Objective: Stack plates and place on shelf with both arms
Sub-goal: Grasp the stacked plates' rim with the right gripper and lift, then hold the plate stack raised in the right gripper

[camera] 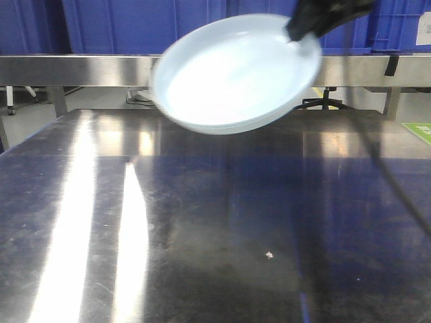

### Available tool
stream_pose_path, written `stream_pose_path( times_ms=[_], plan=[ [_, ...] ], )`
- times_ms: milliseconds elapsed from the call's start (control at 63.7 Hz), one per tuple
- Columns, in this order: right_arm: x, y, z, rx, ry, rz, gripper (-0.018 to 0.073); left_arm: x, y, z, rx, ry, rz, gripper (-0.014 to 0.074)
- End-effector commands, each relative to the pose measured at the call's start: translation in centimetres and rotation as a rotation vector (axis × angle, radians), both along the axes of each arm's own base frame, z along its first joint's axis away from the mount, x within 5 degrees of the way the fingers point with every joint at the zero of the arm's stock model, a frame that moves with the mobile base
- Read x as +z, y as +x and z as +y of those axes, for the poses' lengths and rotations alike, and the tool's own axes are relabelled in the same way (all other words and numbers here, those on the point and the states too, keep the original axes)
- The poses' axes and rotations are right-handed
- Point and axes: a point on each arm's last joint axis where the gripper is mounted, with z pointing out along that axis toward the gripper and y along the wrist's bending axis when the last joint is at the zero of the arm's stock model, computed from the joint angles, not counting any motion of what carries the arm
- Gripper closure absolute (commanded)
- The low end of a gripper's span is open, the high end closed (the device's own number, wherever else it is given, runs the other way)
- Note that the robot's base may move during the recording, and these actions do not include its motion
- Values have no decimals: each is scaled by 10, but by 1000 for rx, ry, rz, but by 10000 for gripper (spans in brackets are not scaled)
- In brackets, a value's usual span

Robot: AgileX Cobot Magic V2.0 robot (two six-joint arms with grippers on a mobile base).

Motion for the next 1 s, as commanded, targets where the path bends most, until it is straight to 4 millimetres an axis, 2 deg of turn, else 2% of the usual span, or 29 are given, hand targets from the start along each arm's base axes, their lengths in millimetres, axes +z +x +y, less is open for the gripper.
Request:
stream_pose_path(
  times_ms=[0, 173, 345, 549, 659, 816, 989],
  plan=[
    [37, -19, -28, -54, 36, -176, 503, 15, 4, -2, -7, -18, -98, 503],
    [42, -64, -71, -173, 44, -256, 503, 15, 4, -2, -7, -18, -98, 503],
    [25, -116, -102, -292, 34, -290, 503, 15, 4, -2, -7, -18, -98, 503],
    [2, -165, -109, -335, 33, -325, 503, 15, 4, -2, -7, -18, -98, 503],
    [-12, -182, -108, -335, 34, -335, 503, 15, 4, -2, -7, -18, -98, 503],
    [-27, -196, -108, -335, 35, -345, 503, 15, 4, -2, -7, -18, -98, 503],
    [-32, -199, -108, -334, 35, -343, 503, 15, 4, -2, -7, -18, -98, 503]
  ],
)
